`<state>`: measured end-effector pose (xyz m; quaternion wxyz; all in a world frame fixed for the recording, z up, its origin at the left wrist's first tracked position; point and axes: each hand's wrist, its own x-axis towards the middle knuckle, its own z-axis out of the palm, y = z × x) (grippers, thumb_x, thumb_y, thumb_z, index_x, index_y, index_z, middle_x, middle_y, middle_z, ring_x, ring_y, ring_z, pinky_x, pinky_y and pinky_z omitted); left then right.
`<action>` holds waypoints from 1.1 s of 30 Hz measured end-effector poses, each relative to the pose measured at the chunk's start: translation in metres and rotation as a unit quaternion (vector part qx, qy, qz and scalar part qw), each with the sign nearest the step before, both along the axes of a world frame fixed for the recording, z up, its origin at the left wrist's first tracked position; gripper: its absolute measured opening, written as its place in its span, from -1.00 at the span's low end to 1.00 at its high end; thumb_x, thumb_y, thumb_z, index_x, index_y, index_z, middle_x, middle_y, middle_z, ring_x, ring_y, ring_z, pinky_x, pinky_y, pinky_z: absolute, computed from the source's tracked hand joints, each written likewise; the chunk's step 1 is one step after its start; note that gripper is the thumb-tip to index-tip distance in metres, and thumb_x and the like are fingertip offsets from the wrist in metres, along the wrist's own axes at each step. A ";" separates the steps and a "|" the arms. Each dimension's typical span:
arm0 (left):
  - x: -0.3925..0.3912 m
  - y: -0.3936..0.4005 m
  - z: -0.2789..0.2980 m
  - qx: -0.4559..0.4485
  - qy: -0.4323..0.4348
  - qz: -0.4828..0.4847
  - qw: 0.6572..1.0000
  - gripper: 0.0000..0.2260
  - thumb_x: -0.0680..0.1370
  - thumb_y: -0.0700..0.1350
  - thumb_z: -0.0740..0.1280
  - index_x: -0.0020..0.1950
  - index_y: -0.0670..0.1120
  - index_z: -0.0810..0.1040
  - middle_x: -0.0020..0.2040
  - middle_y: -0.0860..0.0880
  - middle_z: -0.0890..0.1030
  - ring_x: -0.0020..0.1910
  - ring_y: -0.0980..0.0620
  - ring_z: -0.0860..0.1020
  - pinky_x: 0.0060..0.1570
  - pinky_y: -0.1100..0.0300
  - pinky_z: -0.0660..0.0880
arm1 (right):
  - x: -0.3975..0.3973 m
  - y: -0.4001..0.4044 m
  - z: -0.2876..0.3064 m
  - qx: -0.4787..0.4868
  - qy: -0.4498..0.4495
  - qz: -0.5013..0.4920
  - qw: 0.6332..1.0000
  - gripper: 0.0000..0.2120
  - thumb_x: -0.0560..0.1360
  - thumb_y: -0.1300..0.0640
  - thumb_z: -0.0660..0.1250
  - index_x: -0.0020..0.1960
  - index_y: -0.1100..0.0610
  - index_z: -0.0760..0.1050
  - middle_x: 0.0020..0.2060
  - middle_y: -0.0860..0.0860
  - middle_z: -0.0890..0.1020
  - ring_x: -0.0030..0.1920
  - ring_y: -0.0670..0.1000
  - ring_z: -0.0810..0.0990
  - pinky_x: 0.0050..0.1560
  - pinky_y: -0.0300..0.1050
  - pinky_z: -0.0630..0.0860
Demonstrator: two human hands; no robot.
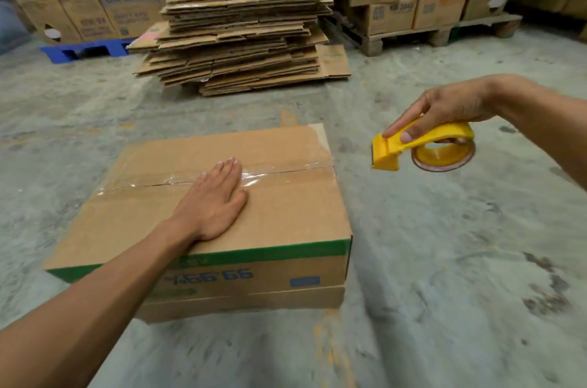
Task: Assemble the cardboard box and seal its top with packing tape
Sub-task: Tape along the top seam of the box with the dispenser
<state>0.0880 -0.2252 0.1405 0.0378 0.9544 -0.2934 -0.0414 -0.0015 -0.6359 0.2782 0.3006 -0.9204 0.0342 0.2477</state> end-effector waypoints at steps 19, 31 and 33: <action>-0.033 -0.140 0.033 -0.051 -0.029 -0.206 0.977 -0.51 0.66 0.06 0.02 0.59 -0.03 0.11 0.60 0.02 0.06 0.58 0.03 -0.08 0.54 0.05 -0.07 | 0.016 0.017 -0.028 -0.074 -0.008 0.020 0.997 -0.70 0.34 -0.15 0.52 0.07 -0.30 0.65 -0.05 -0.20 0.69 -0.01 -0.05 0.62 0.06 -0.10 0.56; -0.019 -0.142 0.007 -0.088 0.003 -0.198 0.976 -0.52 0.67 0.10 -0.04 0.59 0.04 0.10 0.61 0.07 0.05 0.58 0.08 -0.08 0.52 0.09 -0.12 | 0.046 0.053 -0.055 -0.117 0.004 0.047 0.992 -0.63 0.31 -0.20 0.53 0.11 -0.27 0.65 -0.09 -0.20 0.67 -0.09 -0.10 0.58 0.01 -0.18 0.52; -0.019 -0.141 0.007 -0.090 0.003 -0.201 0.976 -0.52 0.67 0.10 -0.04 0.59 0.03 0.10 0.61 0.06 0.05 0.58 0.08 -0.07 0.52 0.08 -0.12 | 0.048 0.057 -0.051 -0.140 0.010 0.046 0.989 -0.63 0.31 -0.20 0.53 0.11 -0.27 0.65 -0.14 -0.24 0.64 -0.12 -0.13 0.56 -0.06 -0.20 0.49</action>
